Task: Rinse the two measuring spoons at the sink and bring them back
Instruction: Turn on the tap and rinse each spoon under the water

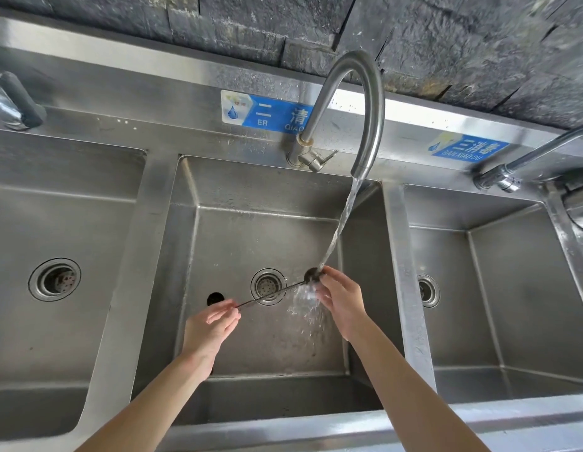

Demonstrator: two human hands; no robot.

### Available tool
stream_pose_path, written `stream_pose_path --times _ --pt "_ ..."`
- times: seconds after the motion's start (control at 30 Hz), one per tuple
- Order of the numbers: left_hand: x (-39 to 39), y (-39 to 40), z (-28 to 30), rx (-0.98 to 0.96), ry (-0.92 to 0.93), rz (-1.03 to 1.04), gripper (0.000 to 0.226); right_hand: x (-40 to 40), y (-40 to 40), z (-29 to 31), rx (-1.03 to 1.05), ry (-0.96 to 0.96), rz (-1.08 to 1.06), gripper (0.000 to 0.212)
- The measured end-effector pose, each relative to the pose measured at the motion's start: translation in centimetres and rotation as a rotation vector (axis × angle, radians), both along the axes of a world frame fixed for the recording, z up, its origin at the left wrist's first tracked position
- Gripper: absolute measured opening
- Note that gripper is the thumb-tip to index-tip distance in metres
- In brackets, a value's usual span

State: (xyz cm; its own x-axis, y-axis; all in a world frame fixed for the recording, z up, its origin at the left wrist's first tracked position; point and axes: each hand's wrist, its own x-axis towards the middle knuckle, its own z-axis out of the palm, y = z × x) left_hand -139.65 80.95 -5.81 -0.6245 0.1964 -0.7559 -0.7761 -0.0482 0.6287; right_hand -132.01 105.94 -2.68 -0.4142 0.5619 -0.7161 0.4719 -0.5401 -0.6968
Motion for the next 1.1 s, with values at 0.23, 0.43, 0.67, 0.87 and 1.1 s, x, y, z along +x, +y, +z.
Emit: stream_pose_path --times 0.23,0.43,0.67,0.87,1.1 --pt "-0.3 0.8 0.0 -0.173 0.064 -0.169 0.007 0.2 0.6 -0.4 0.087 -0.184 0.035 0.009" --pt "-0.5 3.3 0.3 -0.07 -0.087 -0.024 0.015 0.6 2.0 0.2 0.056 -0.142 -0.073 0.016" --pt "0.0 6.1 0.3 0.042 -0.14 0.07 0.013 1.8 4.3 1.0 0.102 -0.135 -0.11 0.011" --pt "0.6 7.9 0.7 0.115 -0.154 0.126 0.025 2.6 6.4 2.5 0.118 -0.11 -0.111 0.008" --pt "1.5 11.1 2.9 0.154 -0.162 0.193 0.017 3.8 8.8 4.4 0.122 -0.053 -0.138 0.019"
